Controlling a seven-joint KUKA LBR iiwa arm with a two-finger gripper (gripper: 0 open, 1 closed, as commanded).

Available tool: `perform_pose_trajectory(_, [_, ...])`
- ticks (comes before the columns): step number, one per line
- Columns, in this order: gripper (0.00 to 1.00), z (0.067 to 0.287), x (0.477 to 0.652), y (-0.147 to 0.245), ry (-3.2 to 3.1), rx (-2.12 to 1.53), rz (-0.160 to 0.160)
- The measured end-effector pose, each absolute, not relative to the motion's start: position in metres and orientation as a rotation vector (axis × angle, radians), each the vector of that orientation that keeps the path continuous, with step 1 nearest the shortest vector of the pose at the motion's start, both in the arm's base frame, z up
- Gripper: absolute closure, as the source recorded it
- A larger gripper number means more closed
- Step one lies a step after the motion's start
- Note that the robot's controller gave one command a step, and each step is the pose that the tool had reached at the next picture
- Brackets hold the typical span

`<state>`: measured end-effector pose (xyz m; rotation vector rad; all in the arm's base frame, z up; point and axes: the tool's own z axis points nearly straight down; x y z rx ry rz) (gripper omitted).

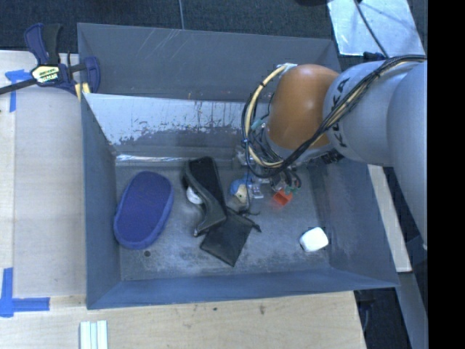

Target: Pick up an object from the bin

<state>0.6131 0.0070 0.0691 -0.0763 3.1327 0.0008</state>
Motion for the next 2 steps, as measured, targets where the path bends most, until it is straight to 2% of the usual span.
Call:
perform_pose_trajectory(1, [1.00, 0.0704, 0.6143, 0.0070, 3.130, -0.077, 0.001])
perform_pose_trajectory(2, [1.00, 0.0760, 0.6154, 0.0069, 3.135, -0.079, 0.000])
